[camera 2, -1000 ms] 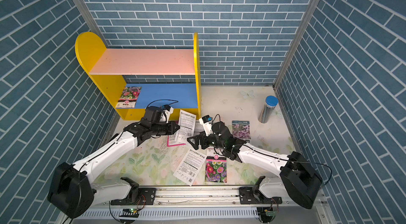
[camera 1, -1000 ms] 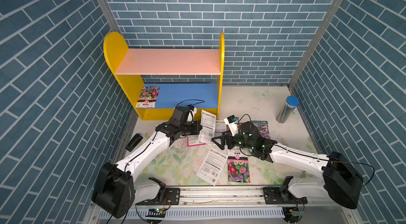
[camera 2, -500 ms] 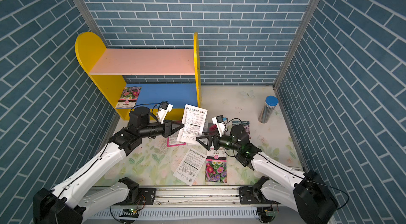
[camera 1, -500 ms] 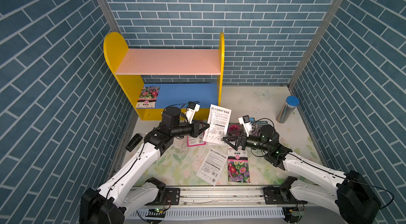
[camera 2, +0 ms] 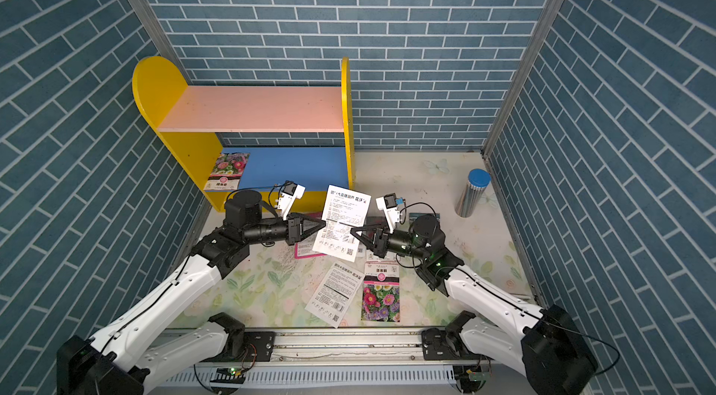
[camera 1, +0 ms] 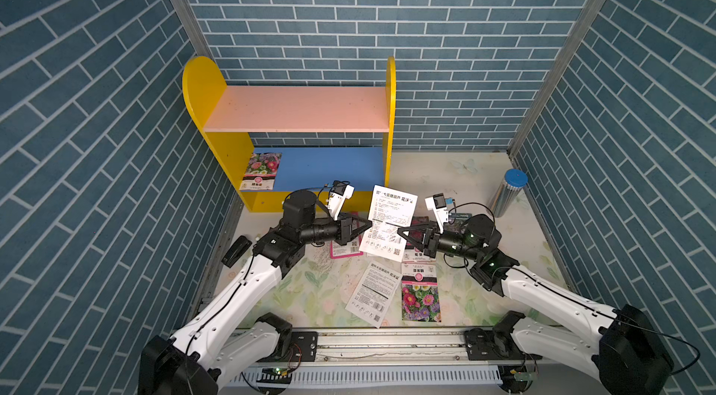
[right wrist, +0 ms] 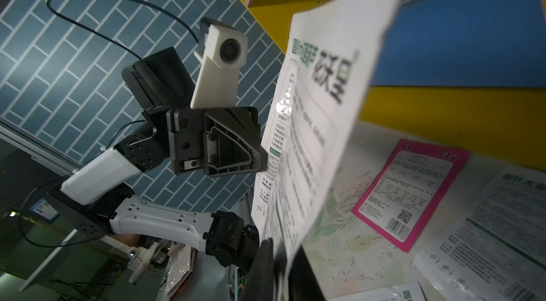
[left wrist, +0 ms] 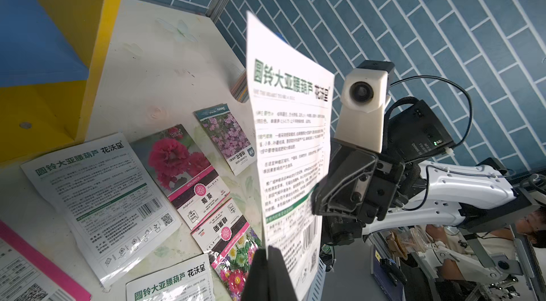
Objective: Take the seed bag off the shelf
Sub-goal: Pick up the seed packet from the center of the board.
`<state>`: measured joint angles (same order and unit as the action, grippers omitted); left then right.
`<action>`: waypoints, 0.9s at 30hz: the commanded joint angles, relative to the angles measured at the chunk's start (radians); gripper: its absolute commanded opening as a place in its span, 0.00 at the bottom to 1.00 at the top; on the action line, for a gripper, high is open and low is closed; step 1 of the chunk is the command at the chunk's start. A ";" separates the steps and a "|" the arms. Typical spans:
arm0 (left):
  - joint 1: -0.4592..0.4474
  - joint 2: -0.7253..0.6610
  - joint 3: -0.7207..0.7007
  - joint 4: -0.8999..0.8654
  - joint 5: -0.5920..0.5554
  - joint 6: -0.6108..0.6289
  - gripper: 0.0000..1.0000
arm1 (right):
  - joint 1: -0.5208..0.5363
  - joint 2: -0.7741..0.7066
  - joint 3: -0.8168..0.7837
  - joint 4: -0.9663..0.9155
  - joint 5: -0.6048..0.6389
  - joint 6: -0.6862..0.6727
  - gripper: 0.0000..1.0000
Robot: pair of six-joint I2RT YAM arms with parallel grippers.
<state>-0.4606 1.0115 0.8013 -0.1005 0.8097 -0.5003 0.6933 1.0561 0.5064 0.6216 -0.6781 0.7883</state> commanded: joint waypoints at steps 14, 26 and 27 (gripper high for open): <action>0.003 0.078 0.286 -0.484 -0.456 0.248 1.00 | 0.157 0.024 0.012 -0.146 0.221 -0.014 0.00; 0.024 -0.017 0.362 -0.576 -0.674 0.258 1.00 | 0.449 0.334 0.090 -0.032 0.495 0.128 0.00; 0.033 -0.019 0.359 -0.582 -0.674 0.258 1.00 | 0.469 0.365 0.110 -0.027 0.507 0.136 0.00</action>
<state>-0.4458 1.0019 1.1538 -0.6388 0.1848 -0.2523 1.1149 1.3594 0.5510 0.5377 -0.2634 0.8722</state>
